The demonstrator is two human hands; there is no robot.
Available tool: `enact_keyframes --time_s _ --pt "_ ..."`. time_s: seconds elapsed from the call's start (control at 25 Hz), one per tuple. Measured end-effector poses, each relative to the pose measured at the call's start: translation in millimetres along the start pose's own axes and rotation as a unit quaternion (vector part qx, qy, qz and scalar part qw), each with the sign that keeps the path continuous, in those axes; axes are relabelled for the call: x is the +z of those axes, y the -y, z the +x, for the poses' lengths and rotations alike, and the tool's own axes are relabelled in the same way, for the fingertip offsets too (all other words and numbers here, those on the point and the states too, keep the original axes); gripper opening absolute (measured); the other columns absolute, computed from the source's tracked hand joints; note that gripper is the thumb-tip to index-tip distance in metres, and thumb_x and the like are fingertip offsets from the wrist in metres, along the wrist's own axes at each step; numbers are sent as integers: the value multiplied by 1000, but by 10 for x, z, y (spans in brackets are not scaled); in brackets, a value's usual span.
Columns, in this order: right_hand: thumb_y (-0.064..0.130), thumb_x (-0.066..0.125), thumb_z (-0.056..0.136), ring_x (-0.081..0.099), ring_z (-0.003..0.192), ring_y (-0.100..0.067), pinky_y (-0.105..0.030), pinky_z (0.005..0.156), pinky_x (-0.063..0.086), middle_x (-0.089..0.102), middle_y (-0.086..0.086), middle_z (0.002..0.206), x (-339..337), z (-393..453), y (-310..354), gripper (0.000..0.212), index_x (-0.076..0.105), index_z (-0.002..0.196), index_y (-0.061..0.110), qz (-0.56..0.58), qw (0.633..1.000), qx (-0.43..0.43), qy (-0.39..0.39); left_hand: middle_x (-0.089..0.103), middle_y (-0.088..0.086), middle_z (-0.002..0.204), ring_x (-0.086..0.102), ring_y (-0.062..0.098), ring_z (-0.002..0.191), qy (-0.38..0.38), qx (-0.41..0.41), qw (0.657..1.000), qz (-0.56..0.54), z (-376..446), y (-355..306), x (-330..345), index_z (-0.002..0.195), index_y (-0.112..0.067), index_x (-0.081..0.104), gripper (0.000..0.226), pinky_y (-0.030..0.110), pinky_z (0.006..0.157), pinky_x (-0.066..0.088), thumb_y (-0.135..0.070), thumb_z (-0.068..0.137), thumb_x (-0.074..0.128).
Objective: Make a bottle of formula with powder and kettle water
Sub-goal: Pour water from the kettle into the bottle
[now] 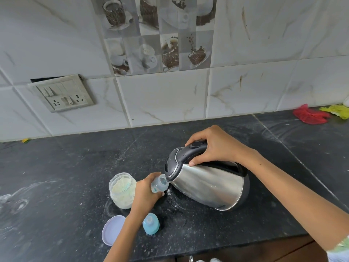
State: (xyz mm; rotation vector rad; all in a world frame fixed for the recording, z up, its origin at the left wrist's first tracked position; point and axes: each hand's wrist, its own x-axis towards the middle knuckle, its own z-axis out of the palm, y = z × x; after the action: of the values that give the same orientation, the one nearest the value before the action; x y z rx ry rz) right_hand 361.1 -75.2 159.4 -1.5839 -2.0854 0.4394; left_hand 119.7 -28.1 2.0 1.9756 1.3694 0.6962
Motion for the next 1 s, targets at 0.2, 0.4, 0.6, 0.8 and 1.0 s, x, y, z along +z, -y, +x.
enact_keyframes --time_s 0.2,0.4,0.6,0.8,1.0 --pt "44 88 62 64 82 3 -20 74 51 72 20 84 4 48 -26 43 75 101 30 -7 1000 4 16 72 -4 98 61 8 83 26 4 999 35 13 13 20 116 -20 62 57 6 66 37 -6 64 80" --pt "47 87 61 65 80 4 -18 71 51 73 21 82 -7 91 -22 43 74 99 32 -14 999 6 31 72 -5 102 57 5 84 33 2 998 51 37 32 22 116 -22 62 60 3 63 35 -11 62 83" --pt "46 87 61 66 78 -3 -35 76 55 74 16 83 -19 122 8 44 74 100 31 -14 999 5 39 72 -5 101 58 5 85 32 4 998 47 46 44 21 113 -23 63 57 8 67 36 -12 61 83" --pt "43 88 62 68 78 -7 -41 78 55 75 12 85 -30 157 20 44 75 102 29 -14 998 4 57 72 -6 101 61 7 87 31 10 999 38 42 40 7 112 -23 64 57 15 74 41 -13 60 83" --pt "43 87 62 70 76 -16 -45 75 56 76 8 85 -16 188 5 44 74 102 29 -21 997 7 73 72 -4 101 64 14 91 31 11 999 42 52 30 -13 113 -21 63 55 20 76 46 -12 62 82"
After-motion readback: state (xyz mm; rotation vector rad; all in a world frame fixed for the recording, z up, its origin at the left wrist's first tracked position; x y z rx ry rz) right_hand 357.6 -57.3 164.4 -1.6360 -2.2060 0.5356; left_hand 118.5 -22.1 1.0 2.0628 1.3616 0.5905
